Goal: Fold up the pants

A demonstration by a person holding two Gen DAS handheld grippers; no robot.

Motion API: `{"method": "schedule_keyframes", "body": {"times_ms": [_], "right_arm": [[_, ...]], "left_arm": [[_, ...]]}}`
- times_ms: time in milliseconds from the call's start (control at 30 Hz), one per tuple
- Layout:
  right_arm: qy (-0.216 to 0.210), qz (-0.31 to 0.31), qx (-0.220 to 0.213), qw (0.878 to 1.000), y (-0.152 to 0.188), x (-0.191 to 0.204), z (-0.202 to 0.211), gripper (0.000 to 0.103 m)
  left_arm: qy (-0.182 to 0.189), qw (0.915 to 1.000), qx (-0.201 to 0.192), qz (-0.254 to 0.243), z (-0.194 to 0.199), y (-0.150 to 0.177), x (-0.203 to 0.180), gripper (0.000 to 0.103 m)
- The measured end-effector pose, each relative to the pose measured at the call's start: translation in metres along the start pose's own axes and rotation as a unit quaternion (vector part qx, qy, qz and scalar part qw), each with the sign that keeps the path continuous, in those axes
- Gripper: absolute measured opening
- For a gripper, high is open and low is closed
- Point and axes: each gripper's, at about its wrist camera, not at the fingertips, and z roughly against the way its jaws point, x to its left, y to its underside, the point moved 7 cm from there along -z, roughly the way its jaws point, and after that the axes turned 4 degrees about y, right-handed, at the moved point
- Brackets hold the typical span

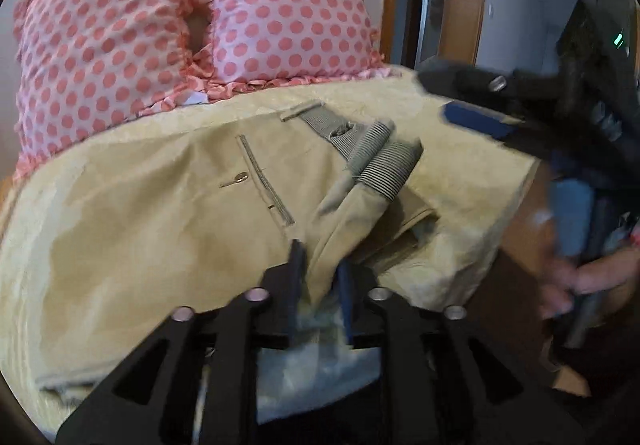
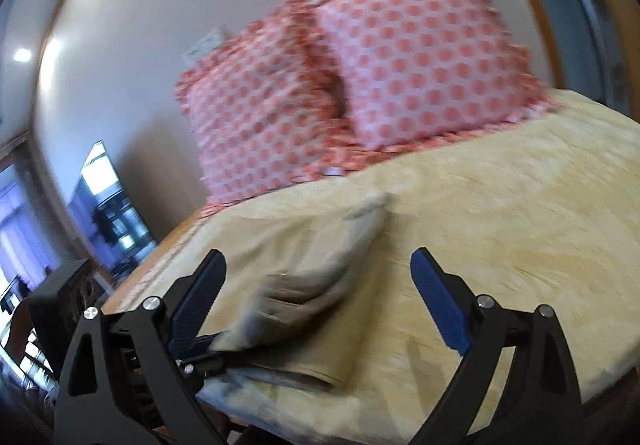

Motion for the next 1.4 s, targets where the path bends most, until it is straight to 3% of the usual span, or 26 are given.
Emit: {"method": "schedule_keyframes", "body": {"times_ms": [33,100,167,233,367,400,433,567,667,767,867,933,1067,1100,1233,1333,1400], "right_arm": [[-0.021,0.010,0.005,1.000,-0.003,0.013,-0.007,0.094],[-0.049,0.018,0.020,0.998,-0.003,0.029,-0.017,0.096],[-0.071,0.024,0.045,0.996,0.000,0.044,-0.036,0.096],[-0.067,0.032,0.075,0.994,0.007,0.051,-0.056,0.096],[-0.029,0.021,0.148,0.988,0.036,0.041,-0.085,0.096],[-0.020,0.016,0.168,0.986,0.048,0.036,-0.087,0.096],[-0.022,0.022,0.161,0.987,0.051,0.036,-0.083,0.096],[-0.005,0.074,0.173,0.982,0.063,0.044,-0.063,0.096],[-0.017,0.031,0.162,0.986,0.037,0.030,-0.053,0.096],[0.000,-0.032,0.135,0.990,-0.009,-0.012,-0.064,0.095],[0.026,-0.079,0.169,0.982,-0.025,-0.052,-0.099,0.073],[0.025,-0.104,0.206,0.973,-0.024,-0.068,-0.124,0.060],[0.027,-0.099,0.230,0.968,-0.014,-0.077,-0.141,0.056],[0.021,-0.093,0.236,0.967,-0.012,-0.076,-0.141,0.046],[0.017,-0.061,0.234,0.970,-0.007,-0.071,-0.139,0.041],[0.019,-0.054,0.231,0.971,-0.009,-0.070,-0.142,0.038],[0.030,-0.016,0.222,0.975,-0.009,-0.063,-0.136,0.035]], "left_arm": [[0.006,0.9998,-0.014,0.009,0.012,-0.002,0.003,0.057],[-0.003,0.9973,-0.068,0.028,0.040,-0.014,0.019,0.095],[-0.038,0.9927,-0.102,0.052,0.057,-0.023,0.048,0.095],[-0.077,0.9889,-0.099,0.080,0.056,-0.023,0.078,0.095],[-0.130,0.9825,-0.048,0.125,0.030,-0.002,0.127,0.095],[-0.125,0.9820,-0.025,0.139,0.022,0.009,0.133,0.095],[-0.115,0.9817,-0.006,0.152,0.015,0.020,0.135,0.094],[-0.110,0.9869,0.005,0.118,0.017,0.028,0.128,0.094],[-0.054,0.9841,-0.026,0.167,0.042,0.010,0.146,0.094],[-0.049,0.9747,-0.056,0.211,0.061,-0.018,0.190,0.094],[-0.036,0.9694,-0.031,0.241,0.046,-0.035,0.234,0.094],[-0.028,0.9663,0.007,0.256,0.023,-0.040,0.255,0.093],[0.006,0.9542,0.071,0.291,-0.018,-0.033,0.276,0.086],[0.018,0.9534,0.076,0.291,-0.023,-0.032,0.275,0.086],[0.032,0.9592,0.085,0.268,-0.034,-0.031,0.262,0.086],[0.037,0.9594,0.085,0.266,-0.040,-0.035,0.259,0.086],[0.041,0.9584,0.083,0.270,-0.041,-0.037,0.259,0.086]]}}
